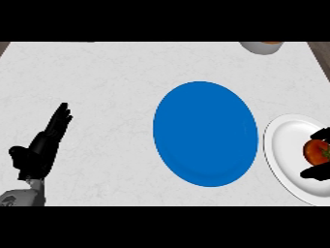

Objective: Pick the tomato from the plate and place it in the plate

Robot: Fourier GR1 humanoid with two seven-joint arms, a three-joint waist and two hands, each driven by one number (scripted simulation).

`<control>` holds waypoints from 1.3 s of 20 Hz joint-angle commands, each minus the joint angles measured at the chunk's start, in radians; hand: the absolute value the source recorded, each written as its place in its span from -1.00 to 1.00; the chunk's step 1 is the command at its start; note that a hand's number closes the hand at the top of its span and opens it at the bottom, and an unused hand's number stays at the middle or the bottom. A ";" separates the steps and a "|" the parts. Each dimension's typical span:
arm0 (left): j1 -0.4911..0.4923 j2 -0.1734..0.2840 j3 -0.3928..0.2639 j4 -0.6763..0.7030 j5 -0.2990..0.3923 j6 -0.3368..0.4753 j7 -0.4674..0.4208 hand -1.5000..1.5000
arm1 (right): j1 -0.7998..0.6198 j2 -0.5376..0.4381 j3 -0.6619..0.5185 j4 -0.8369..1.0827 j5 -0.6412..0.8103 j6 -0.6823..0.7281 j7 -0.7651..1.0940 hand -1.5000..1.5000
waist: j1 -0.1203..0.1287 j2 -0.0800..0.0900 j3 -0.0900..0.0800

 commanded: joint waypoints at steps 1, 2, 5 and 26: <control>0.066 0.008 0.018 -0.034 0.013 -0.042 -0.032 0.00 | -0.046 0.008 -0.016 0.095 0.025 -0.060 -0.074 1.00 | 0.007 0.007 0.015; 0.017 0.013 0.024 -0.038 0.004 -0.011 0.034 0.00 | 0.071 0.092 0.050 -0.042 0.066 -0.099 0.010 1.00 | -0.002 0.005 0.015; 0.009 0.017 0.037 -0.020 0.014 -0.010 0.019 0.00 | 0.298 0.048 0.062 -0.200 0.070 -0.028 0.036 1.00 | -0.037 0.000 0.012; 0.030 0.031 0.059 -0.050 0.016 -0.043 0.025 0.00 | 1.014 0.232 0.130 -1.418 0.275 -0.200 0.145 1.00 | -0.017 0.002 0.014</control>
